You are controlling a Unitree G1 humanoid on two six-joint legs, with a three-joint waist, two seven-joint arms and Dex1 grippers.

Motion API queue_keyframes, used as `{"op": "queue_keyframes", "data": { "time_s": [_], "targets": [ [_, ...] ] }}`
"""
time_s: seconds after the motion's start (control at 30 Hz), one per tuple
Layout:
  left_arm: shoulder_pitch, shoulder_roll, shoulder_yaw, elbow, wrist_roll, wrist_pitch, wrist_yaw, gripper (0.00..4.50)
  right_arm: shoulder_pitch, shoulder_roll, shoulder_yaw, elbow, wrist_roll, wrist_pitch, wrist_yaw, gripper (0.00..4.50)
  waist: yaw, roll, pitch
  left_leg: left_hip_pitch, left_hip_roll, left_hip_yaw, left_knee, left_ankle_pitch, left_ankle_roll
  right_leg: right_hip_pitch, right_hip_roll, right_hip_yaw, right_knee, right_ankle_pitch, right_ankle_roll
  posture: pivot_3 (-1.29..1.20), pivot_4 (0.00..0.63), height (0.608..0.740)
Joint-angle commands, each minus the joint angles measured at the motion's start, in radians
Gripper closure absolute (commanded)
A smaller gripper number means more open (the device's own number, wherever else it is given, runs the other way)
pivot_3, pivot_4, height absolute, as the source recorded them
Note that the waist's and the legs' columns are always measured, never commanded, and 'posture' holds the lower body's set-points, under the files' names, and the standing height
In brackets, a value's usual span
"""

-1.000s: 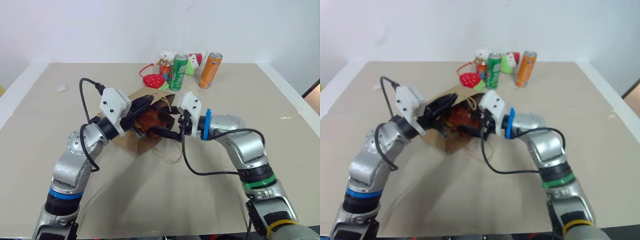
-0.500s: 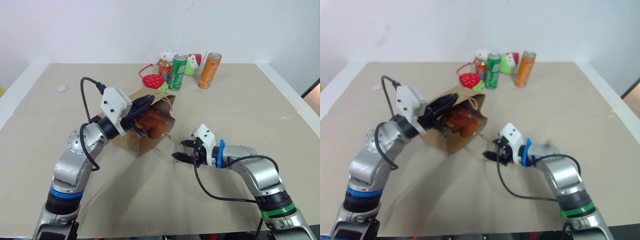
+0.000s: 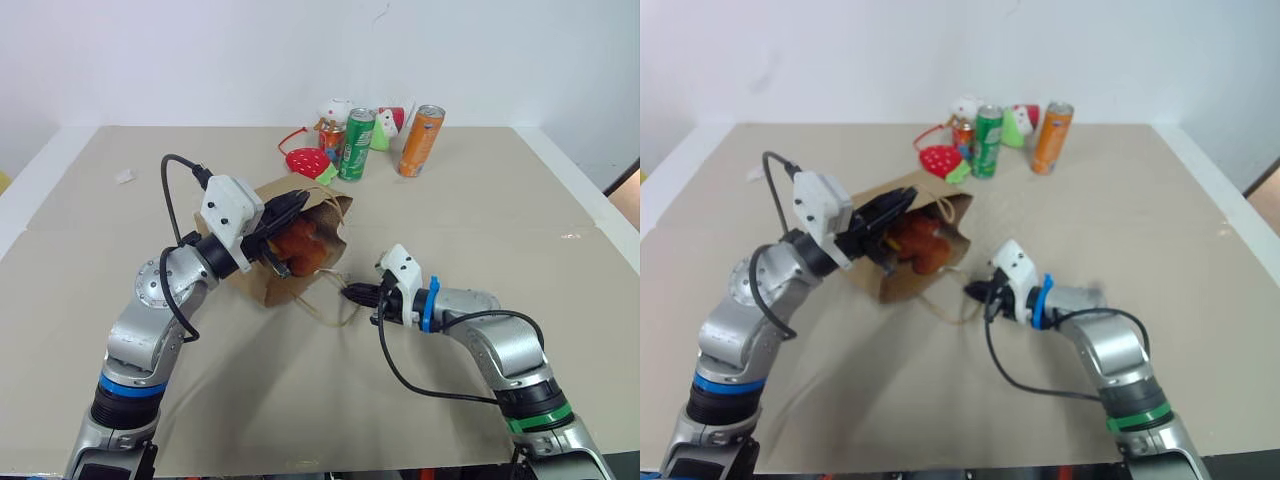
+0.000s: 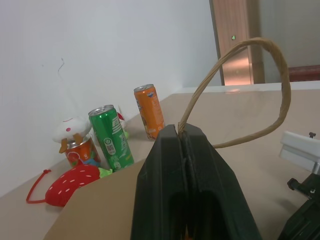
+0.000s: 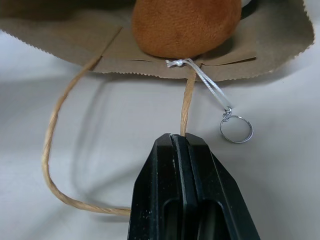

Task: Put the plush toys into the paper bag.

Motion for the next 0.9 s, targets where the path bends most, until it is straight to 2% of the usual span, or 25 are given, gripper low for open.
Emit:
{"op": "queue_keyframes", "data": {
  "time_s": [0.03, 0.23, 0.4, 0.5, 0.7, 0.9],
  "targets": [
    [-0.013, -0.007, 0.011, -0.017, -0.005, -0.017, 0.008, 4.5, -0.08, -0.066, -0.136, -0.066, 0.111, 0.037, 0.067, 4.46, 0.0, 0.0, 0.0, 0.0, 0.0, 0.0, 0.0, 0.0, 0.0, 0.0, 0.0, 0.0, 0.0, 0.0, 0.0, 0.0, 0.15, 0.74],
    [-0.052, -0.021, 0.039, 0.018, -0.011, -0.019, 0.026, 4.5, -0.211, -0.276, -0.301, -0.101, 0.309, 0.184, 0.209, 4.46, 0.001, 0.001, 0.001, 0.0, 0.0, 0.0, 0.0, 0.0, 0.0, 0.0, 0.0, 0.0, 0.0, 0.0, 0.0, 0.0, 0.15, 0.74],
    [-0.077, -0.051, 0.049, 0.037, -0.021, -0.011, 0.05, 4.5, -0.281, -0.472, -0.374, -0.092, 0.44, 0.338, 0.307, 4.46, 0.002, 0.001, 0.001, 0.0, 0.0, -0.001, -0.001, -0.001, 0.001, 0.0, 0.0, -0.001, -0.001, -0.001, 0.0, 0.0, 0.15, 0.74],
    [-0.069, -0.066, 0.037, 0.043, -0.021, -0.014, 0.055, 4.5, -0.314, -0.575, -0.375, -0.082, 0.492, 0.393, 0.367, 4.46, 0.001, 0.001, 0.001, 0.0, 0.0, 0.0, -0.001, -0.001, 0.001, 0.0, -0.001, 0.0, -0.001, -0.001, 0.0, 0.0, 0.15, 0.74],
    [-0.051, -0.098, 0.011, 0.063, -0.003, -0.03, 0.064, 4.5, -0.351, -0.58, -0.309, -0.051, 0.468, 0.349, 0.359, 4.46, 0.001, 0.001, 0.001, 0.0, 0.0, 0.0, 0.0, -0.001, 0.001, 0.0, 0.0, 0.0, -0.001, -0.001, 0.0, 0.0, 0.15, 0.74],
    [-0.053, -0.113, 0.003, 0.086, 0.017, -0.046, 0.07, 4.5, -0.331, -0.473, -0.178, 0.006, 0.291, 0.173, 0.266, 4.46, 0.001, 0.001, 0.001, 0.0, 0.0, 0.001, 0.0, -0.001, 0.001, 0.0, 0.0, 0.001, -0.001, 0.0, 0.0, 0.0, 0.15, 0.74]
  ]
}}
